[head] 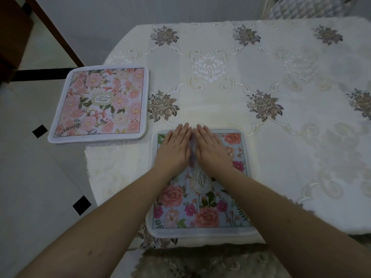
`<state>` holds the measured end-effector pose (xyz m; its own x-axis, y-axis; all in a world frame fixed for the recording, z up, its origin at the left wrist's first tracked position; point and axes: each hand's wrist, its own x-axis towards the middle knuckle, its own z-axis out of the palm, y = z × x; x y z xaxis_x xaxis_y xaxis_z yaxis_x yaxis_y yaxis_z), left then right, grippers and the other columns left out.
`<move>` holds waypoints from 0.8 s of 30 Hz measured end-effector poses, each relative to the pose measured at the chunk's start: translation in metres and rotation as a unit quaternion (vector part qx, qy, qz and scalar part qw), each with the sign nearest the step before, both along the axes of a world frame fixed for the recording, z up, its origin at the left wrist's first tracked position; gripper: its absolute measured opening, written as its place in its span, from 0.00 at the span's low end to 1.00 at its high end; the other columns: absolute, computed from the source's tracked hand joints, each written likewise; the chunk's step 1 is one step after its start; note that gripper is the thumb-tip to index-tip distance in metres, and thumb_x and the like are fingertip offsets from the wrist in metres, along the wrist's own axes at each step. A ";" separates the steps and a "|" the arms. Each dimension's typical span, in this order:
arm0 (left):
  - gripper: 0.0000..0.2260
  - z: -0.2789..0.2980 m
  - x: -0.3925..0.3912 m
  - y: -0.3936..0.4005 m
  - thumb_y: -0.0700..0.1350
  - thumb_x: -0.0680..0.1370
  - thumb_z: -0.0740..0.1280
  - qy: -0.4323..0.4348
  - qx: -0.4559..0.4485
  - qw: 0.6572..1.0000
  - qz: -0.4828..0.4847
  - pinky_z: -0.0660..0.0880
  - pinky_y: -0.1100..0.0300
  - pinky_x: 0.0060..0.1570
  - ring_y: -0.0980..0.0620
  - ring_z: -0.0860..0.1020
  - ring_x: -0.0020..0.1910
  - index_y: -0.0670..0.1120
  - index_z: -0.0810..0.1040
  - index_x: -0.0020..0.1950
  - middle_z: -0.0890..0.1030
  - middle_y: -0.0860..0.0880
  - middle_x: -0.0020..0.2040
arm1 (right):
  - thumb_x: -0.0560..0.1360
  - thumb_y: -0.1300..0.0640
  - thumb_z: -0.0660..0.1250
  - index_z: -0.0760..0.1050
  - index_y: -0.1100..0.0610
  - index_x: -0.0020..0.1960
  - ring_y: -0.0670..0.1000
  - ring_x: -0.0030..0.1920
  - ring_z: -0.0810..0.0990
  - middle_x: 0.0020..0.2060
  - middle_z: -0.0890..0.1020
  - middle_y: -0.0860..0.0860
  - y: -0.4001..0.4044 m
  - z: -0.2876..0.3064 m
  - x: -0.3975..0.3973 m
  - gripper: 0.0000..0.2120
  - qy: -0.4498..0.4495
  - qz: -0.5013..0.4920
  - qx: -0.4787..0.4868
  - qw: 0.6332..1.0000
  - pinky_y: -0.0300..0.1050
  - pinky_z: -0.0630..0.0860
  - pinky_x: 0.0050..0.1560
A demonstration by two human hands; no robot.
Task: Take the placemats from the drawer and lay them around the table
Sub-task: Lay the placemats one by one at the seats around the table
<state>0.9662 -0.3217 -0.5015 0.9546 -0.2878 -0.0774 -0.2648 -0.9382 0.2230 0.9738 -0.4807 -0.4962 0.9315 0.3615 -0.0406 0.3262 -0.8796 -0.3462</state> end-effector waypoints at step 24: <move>0.30 -0.004 -0.008 0.056 0.60 0.82 0.43 0.006 0.020 1.000 -0.017 0.42 0.58 0.77 0.56 0.46 0.79 0.48 0.46 0.81 0.48 0.50 0.81 | 0.84 0.43 0.46 0.44 0.53 0.81 0.46 0.79 0.44 0.80 0.47 0.49 -0.101 -0.004 0.000 0.30 0.023 -0.075 -0.062 0.995 0.43 0.42 0.77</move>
<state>0.9584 -0.2654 -0.5051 0.9432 -0.3166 -0.1003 -0.2945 -0.9370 0.1881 0.9734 -0.5813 -0.5003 0.9707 0.2073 -0.1212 0.1735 -0.9544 -0.2430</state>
